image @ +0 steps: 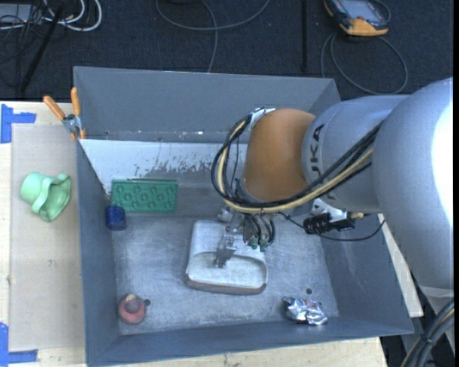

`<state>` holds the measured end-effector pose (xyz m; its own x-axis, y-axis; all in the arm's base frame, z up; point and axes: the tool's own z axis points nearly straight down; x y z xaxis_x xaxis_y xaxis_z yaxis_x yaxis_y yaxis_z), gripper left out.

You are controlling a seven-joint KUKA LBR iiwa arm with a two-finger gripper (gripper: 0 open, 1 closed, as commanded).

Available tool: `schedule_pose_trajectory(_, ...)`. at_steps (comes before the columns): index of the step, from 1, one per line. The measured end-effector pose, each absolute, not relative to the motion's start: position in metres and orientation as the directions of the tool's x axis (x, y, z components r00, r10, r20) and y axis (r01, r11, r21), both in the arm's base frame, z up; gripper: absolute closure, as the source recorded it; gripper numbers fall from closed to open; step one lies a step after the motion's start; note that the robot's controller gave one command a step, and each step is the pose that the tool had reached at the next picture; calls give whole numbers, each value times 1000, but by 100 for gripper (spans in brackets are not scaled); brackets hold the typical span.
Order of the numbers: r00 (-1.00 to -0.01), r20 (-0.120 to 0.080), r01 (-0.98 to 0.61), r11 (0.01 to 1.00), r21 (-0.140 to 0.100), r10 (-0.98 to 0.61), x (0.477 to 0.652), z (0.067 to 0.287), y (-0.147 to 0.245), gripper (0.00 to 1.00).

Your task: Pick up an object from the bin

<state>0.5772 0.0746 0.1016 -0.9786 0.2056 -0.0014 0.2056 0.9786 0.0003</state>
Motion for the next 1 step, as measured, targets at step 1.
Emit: schedule_pose_trajectory(1,-979,-1,203,979,1,203,577,131,74,100)
